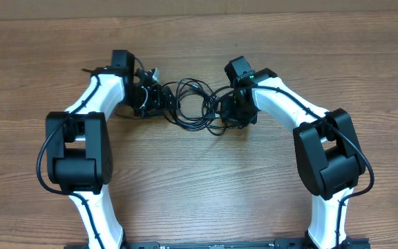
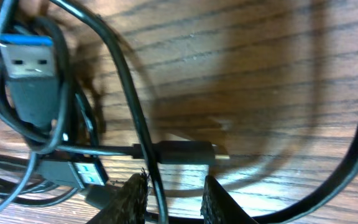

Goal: Untangle cables
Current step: 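Pull the grasped cable with the right gripper far to the upper right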

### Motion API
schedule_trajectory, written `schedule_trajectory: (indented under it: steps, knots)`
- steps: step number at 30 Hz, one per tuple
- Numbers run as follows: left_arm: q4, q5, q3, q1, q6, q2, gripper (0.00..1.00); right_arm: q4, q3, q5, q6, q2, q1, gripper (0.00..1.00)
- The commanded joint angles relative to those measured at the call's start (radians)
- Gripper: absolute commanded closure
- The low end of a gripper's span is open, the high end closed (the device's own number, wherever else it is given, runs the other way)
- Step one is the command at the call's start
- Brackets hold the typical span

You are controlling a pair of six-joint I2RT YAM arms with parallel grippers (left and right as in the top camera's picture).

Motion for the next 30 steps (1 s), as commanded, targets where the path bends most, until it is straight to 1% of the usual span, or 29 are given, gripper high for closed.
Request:
schedule_trajectory:
  steps: [1,2,3,7,9,10,11,13,15,17,21,22,26,27,29,30]
  knots:
    - [0.008,-0.142,0.021,-0.055,-0.111,0.012,0.26,0.009,-0.004,-0.019,0.005,0.001,0.000,0.86]
    - [0.008,-0.204,0.021,-0.076,-0.149,0.012,0.25,0.010,-0.004,-0.019,0.005,0.001,0.000,0.93]
    - [0.008,-0.243,0.021,-0.089,-0.172,0.012,0.25,0.010,-0.004,-0.019,0.005,0.001,0.000,0.96]
    - [0.021,-0.400,0.021,-0.152,-0.244,0.014,0.27,0.003,0.001,-0.031,0.005,-0.002,0.000,0.96]
    - [0.021,-0.470,0.021,-0.175,-0.277,0.020,0.36,-0.019,0.017,-0.070,0.001,-0.013,-0.011,0.96]
    - [0.023,-0.492,0.021,-0.183,-0.288,0.026,0.43,-0.031,0.031,-0.098,-0.012,-0.024,-0.016,0.96]
    - [0.028,-0.500,0.021,-0.191,-0.291,0.032,0.46,-0.042,0.045,-0.118,-0.023,-0.038,-0.021,0.96]
    - [0.034,-0.498,0.021,-0.192,-0.291,0.040,0.47,-0.060,0.062,-0.139,-0.034,-0.076,-0.024,0.96]
    - [0.033,-0.496,0.021,-0.191,-0.291,0.040,0.42,-0.072,0.068,-0.139,-0.056,-0.132,-0.024,0.96]
    - [0.034,-0.498,0.021,-0.191,-0.290,0.043,0.41,-0.082,0.071,-0.139,-0.063,-0.192,-0.031,0.96]
    - [0.038,-0.496,0.021,-0.192,-0.290,0.056,0.54,-0.091,0.071,-0.139,-0.063,-0.294,-0.056,0.96]
    - [0.039,-0.496,0.021,-0.192,-0.290,0.059,0.56,-0.094,0.071,-0.140,-0.063,-0.322,-0.063,0.96]
    - [0.042,-0.496,0.021,-0.192,-0.290,0.059,0.73,-0.094,0.071,-0.163,-0.063,-0.419,-0.092,0.96]
    - [0.041,-0.496,0.021,-0.192,-0.290,0.059,0.80,-0.092,0.071,-0.171,-0.068,-0.447,-0.104,0.96]
    - [0.040,-0.496,0.021,-0.191,-0.290,0.059,0.90,-0.080,0.071,-0.180,-0.102,-0.486,-0.127,0.96]
    - [0.040,-0.496,0.021,-0.191,-0.290,0.059,0.93,-0.070,0.071,-0.180,-0.125,-0.512,-0.147,0.96]
